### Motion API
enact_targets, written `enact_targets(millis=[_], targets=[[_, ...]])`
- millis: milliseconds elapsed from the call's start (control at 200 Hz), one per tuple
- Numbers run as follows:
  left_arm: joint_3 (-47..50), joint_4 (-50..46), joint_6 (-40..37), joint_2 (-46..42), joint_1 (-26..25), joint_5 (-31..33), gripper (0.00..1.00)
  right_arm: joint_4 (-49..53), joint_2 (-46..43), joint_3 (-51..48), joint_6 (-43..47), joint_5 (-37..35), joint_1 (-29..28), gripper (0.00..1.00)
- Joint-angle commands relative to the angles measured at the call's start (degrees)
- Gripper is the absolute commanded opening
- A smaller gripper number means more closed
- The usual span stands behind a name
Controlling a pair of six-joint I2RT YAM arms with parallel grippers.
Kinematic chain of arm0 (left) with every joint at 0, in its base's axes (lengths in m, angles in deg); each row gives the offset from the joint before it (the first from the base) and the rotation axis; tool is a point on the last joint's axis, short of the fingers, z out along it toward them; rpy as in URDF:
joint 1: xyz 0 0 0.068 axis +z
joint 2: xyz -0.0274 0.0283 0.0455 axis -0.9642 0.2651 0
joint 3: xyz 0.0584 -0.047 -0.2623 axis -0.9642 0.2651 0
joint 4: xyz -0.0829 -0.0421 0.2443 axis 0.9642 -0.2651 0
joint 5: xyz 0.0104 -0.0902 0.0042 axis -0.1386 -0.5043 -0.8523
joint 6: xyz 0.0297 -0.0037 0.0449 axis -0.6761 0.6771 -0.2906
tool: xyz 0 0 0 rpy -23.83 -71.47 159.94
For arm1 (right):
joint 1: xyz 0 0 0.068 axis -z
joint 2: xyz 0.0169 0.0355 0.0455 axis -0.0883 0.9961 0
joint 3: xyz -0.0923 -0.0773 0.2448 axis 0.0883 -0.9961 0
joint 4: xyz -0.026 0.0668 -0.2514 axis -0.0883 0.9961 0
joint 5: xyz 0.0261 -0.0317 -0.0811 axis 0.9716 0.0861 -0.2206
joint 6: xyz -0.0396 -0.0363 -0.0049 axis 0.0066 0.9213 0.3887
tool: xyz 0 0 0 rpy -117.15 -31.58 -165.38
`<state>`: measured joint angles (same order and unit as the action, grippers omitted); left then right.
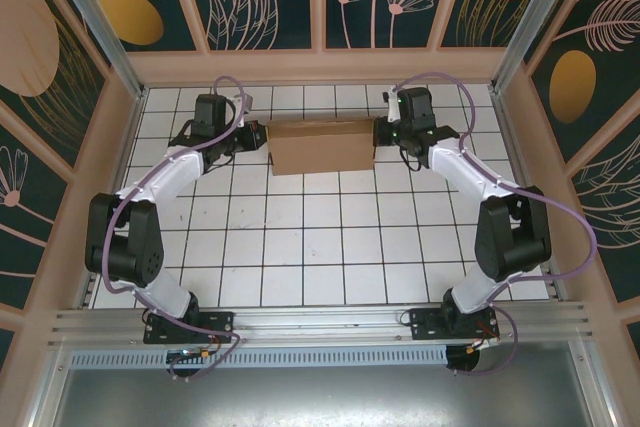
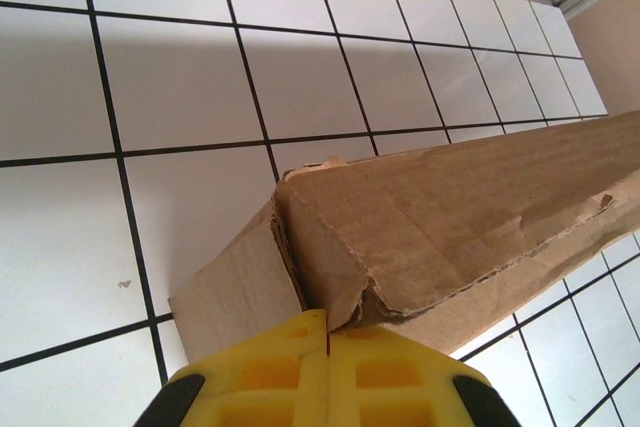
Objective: Fold the paper box
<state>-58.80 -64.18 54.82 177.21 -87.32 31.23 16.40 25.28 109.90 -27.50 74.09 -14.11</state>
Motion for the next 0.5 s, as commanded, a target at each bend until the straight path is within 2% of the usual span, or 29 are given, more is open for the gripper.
enact_targets(millis=[0, 110, 240, 405, 495], targets=[[3.66, -6.05, 0.72, 1.24, -0.21, 0.89, 0.0, 5.32, 0.36, -3.19, -2.04, 1.44, -0.87, 0.08], [3.0, -6.71, 0.34, 1.06, -0.22, 1.7, 0.0, 3.64, -1.73, -2.35, -2.43, 2.09, -0.87, 0.27], [0.9, -8.22, -0.21, 1.83, -0.18, 2.2, 0.0, -1.93, -7.25, -4.63, -2.78, 3.29, -0.69, 0.43], [0.15, -8.79, -0.82, 1.85, -0.17, 2.69, 0.0, -8.08, -13.62, -8.23, -4.29, 7.07, 0.02, 0.47], [0.4, -8.71, -0.74, 1.76, -0.19, 2.61, 0.0, -12.11, -15.15, -9.77, -8.21, 10.77, 2.56, 0.5]])
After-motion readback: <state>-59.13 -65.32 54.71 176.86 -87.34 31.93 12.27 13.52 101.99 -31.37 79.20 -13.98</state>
